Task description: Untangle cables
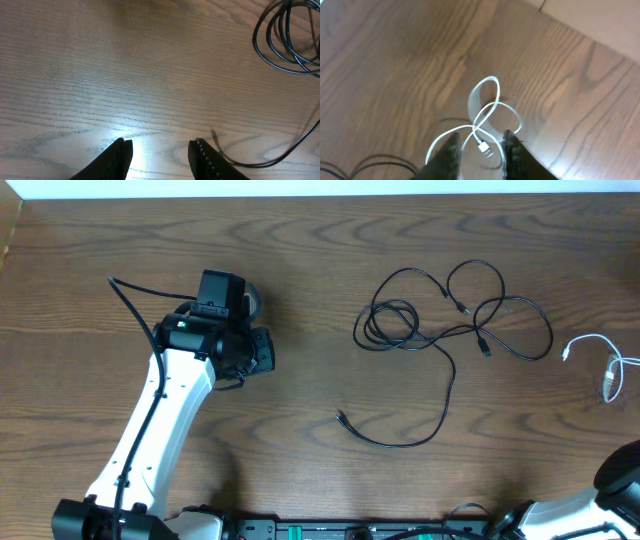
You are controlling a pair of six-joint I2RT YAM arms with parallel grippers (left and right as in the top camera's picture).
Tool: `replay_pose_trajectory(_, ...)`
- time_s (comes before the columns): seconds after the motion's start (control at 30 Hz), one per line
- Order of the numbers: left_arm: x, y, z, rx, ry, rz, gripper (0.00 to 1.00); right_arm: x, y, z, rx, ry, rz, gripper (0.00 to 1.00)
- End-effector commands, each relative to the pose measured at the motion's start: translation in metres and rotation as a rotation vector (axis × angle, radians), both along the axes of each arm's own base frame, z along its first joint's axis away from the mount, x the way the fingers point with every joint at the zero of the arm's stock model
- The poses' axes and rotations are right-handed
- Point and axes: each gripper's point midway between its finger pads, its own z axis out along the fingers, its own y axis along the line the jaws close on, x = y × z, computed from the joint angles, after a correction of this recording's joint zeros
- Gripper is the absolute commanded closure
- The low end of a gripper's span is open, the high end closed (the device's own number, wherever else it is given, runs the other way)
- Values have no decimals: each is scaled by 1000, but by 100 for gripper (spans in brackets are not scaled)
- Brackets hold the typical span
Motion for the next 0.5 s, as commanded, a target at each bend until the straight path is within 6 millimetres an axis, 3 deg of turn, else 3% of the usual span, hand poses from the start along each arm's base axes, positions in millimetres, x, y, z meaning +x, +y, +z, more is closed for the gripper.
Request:
replay_pose_trajectory(0.0, 1, 2, 4, 8, -15, -2, 58, 10, 8, -3, 56, -53, 35, 55)
replay_pose_trajectory(0.03, 1, 2, 4, 8, -15, -2, 58, 20, 15, -1, 90, -96, 83, 46)
replay_pose_trajectory(0.1, 1, 1, 4, 8, -15, -2, 58, 36, 32, 3, 146, -163, 188, 39)
replay_pose_trajectory(0.17, 1, 1, 4, 8, -15, -2, 59, 57, 60, 11, 225, -256, 348, 38)
replay_pose_trajectory(0.23, 1, 1, 4, 8, -15, -2, 59, 74, 102, 20, 306, -328, 548, 35)
replay_pose_trajectory(0.3, 1, 2, 4, 8, -15, -2, 59, 77, 131, 18, 343, -314, 663, 31)
replay_pose_trajectory(0.47, 1, 2, 4, 9, -15, -2, 58, 62, 205, -2, 391, -140, 936, 22)
